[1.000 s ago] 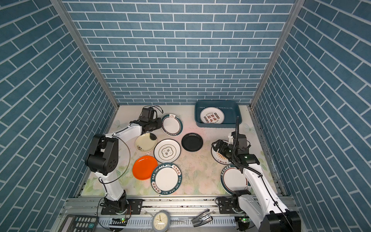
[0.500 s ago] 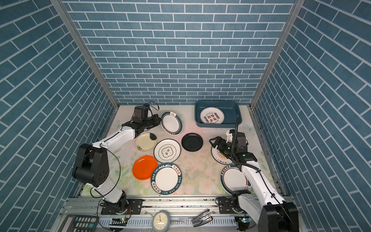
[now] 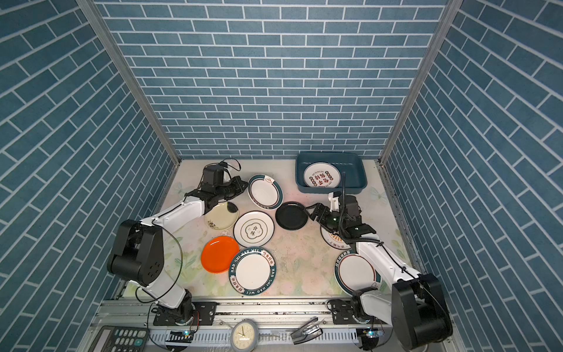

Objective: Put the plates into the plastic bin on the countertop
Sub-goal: 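Carry the upright plate to table center with left gripper while right gripper approaches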

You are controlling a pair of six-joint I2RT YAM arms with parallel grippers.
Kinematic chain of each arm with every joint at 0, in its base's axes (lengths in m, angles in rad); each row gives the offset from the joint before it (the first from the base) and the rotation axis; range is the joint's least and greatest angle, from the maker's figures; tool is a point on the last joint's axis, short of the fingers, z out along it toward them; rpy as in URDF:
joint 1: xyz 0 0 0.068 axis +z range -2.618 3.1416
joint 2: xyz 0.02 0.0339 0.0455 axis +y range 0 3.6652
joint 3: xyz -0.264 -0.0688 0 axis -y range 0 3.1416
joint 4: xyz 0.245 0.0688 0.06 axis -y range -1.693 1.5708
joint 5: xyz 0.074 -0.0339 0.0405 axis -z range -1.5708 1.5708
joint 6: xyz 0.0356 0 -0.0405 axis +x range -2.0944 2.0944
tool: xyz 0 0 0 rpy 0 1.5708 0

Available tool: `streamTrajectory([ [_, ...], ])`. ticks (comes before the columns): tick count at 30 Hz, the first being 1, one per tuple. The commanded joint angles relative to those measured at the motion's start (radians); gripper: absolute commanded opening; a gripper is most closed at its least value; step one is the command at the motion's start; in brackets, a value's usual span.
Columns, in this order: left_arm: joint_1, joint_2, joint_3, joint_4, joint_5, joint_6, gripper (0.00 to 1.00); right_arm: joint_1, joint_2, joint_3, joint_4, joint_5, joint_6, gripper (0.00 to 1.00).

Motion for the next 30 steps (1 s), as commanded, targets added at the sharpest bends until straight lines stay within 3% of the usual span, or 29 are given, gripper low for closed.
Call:
streamTrajectory([
  [1,0.003,-0.035,-0.029,0.070,0.036,-0.028,0.00,0.022,0.067,0.028,0.096,0.002,0.050,0.86],
  [10,0.001,-0.044,-0.121,0.123,0.071,-0.071,0.00,0.049,0.171,0.033,0.197,0.002,0.080,0.85],
  [16,0.001,-0.044,-0.108,0.067,0.037,-0.034,0.02,0.055,0.197,0.040,0.209,-0.004,0.084,0.84],
  [20,0.001,0.009,-0.033,0.006,0.036,0.016,0.45,0.054,0.179,0.037,0.188,-0.004,0.076,0.84],
  [26,0.004,0.130,0.095,-0.087,0.038,0.084,0.61,0.054,0.103,0.009,0.124,0.029,0.059,0.84],
  [30,0.010,0.212,0.178,-0.165,0.037,0.123,0.65,0.054,0.029,-0.011,0.068,0.059,0.045,0.84],
])
